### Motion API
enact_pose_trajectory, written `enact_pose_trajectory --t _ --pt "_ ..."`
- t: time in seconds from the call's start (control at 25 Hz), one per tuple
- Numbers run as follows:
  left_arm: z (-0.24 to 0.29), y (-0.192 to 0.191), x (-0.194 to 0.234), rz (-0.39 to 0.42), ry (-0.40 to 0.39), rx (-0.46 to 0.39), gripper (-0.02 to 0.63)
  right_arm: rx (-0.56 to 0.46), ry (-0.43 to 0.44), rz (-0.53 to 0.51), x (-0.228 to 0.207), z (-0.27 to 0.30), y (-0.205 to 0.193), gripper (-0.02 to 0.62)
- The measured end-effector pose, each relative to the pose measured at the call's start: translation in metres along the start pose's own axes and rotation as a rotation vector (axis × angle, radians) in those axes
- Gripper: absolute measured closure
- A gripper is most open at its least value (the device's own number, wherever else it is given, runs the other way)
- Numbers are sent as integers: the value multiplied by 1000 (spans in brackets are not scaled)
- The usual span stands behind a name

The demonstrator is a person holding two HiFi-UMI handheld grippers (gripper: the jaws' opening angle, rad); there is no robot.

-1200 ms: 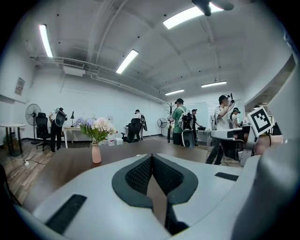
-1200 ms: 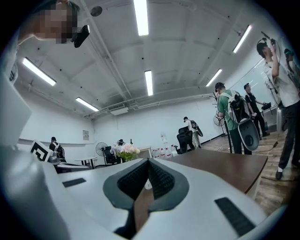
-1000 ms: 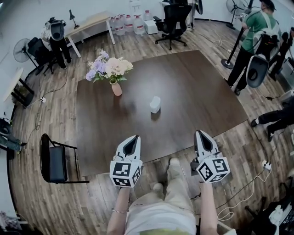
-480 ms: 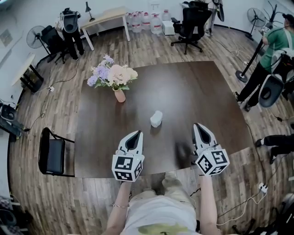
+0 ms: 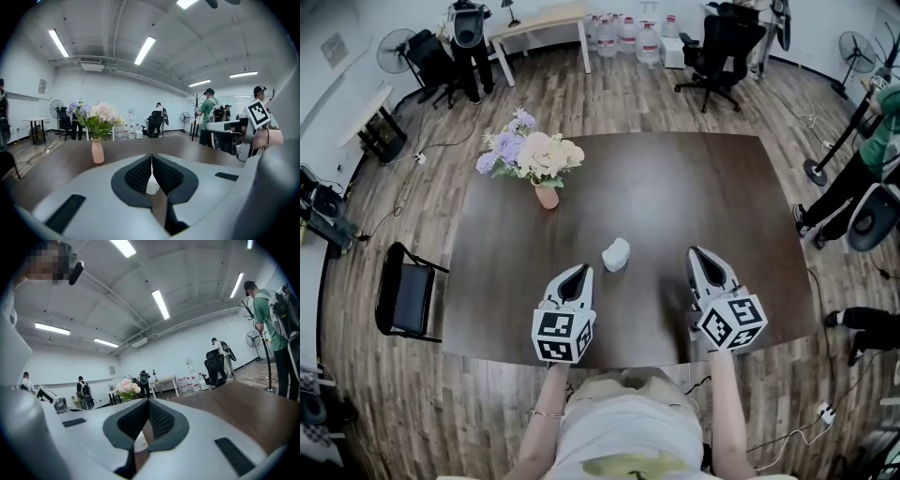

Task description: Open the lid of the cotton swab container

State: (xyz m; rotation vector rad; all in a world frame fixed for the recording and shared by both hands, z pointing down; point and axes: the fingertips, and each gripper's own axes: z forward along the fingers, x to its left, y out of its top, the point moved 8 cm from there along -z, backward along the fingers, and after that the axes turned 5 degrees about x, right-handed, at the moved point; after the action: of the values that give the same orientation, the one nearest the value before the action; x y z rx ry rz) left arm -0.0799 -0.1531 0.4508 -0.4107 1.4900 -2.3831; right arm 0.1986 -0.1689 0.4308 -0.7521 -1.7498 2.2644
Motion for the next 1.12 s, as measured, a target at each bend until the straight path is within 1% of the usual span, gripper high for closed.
enact_pose_trajectory --t 0.04,0.12,0.36,0.44,0.52,0.6,0.76,0.84,0.96,1.12 --pt "4 -2 1 -11 6 4 583 4 7 -2 -3 4 -1 574" --pt "14 -7 1 -21 -8 16 581 12 14 -2 -7 11 -6 574" --pt "38 -26 6 -10 -54 82 575 68 41 17 -11 36 -24 574" --pt "48 -33 7 -23 -75 103 499 84 41 21 -13 44 -28 574" --pt "59 -41 10 -17 -99 132 467 93 42 31 -13 51 -33 574" --pt "72 -50 10 10 -122 159 422 103 46 36 -13 57 -37 574" --pt "99 -64 10 48 -185 186 323 102 48 40 -16 65 -42 574" --pt "110 -68 9 85 -204 207 307 106 43 46 -16 65 -45 574" --pt "123 -71 7 135 -213 236 304 122 25 57 -19 63 -48 574" --pt "136 -74 5 174 -218 266 305 127 15 67 -21 62 -51 574"
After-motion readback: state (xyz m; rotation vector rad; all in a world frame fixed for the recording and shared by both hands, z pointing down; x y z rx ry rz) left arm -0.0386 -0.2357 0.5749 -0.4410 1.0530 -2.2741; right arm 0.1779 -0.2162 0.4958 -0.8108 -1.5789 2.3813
